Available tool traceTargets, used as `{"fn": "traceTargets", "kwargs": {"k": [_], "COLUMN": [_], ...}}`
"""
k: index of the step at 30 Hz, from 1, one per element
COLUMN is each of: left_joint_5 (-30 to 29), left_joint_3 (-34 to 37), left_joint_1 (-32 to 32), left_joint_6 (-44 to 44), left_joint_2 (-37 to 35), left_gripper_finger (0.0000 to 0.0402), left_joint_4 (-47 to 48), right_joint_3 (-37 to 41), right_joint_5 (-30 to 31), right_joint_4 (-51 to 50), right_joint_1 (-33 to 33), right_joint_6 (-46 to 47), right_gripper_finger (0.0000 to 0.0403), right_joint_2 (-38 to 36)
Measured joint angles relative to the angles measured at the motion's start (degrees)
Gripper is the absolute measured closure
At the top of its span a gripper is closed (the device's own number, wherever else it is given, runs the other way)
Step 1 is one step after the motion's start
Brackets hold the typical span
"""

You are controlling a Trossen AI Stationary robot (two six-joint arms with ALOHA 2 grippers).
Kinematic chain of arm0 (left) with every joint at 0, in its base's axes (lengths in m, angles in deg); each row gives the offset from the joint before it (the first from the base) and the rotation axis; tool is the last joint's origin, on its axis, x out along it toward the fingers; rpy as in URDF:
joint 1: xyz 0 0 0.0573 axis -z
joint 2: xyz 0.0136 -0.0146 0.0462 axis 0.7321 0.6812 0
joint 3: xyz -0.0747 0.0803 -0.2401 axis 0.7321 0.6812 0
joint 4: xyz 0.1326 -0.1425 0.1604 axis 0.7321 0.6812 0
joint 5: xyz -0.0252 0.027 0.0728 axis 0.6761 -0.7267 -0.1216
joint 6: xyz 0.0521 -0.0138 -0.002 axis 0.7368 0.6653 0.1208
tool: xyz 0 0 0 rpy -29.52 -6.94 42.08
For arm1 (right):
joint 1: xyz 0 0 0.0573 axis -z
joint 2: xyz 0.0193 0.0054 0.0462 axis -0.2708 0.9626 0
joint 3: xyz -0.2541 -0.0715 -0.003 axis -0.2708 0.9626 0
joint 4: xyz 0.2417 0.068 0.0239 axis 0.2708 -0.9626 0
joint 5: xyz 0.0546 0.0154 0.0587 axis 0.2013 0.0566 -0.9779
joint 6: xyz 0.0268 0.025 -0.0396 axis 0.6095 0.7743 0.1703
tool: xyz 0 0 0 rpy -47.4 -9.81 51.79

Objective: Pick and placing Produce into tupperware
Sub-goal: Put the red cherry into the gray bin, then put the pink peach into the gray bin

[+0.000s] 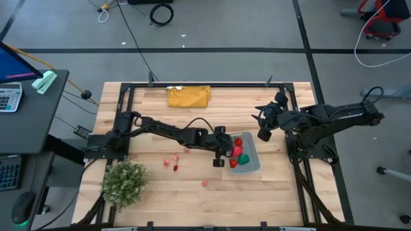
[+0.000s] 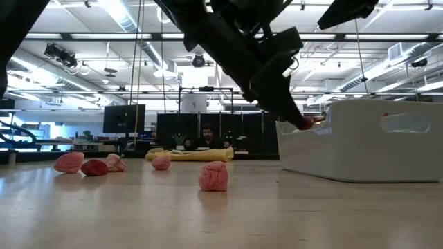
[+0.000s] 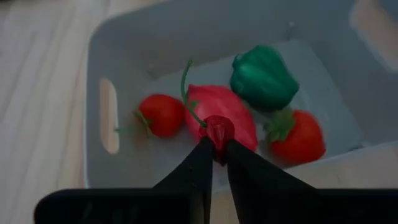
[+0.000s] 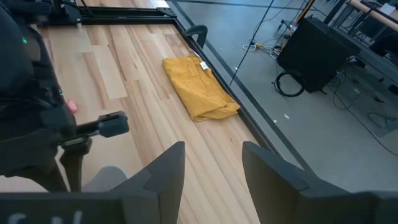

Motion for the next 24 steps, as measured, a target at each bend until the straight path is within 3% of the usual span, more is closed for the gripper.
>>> {"fn": "traceTargets", "kwargs": {"k": [13, 21, 24], "left_joint_5": [-0.41, -11.92, -15.54], "left_joint_3": [0.04, 0.08, 0.08], "left_joint_1": [-1.23, -0.73, 0.25], "left_joint_6": [1.89, 8.46, 8.46], "left_joint_2": [0.08, -1.59, -4.8], "left_gripper_finger": [0.0269, 0.023, 0.0229], "left_joint_4": [-1.23, 2.16, 9.19], "right_joint_3": [0.0, 0.0, 0.0], "right_joint_5": [0.0, 0.0, 0.02], "right_joint_4": [0.01, 0.01, 0.01], "right_joint_1": [0.02, 0.02, 0.02], "right_joint_6": [0.07, 0.07, 0.07], "right_gripper_finger": [0.0234, 0.0234, 0.0234], "right_joint_2": [0.0, 0.0, 0.0]}}
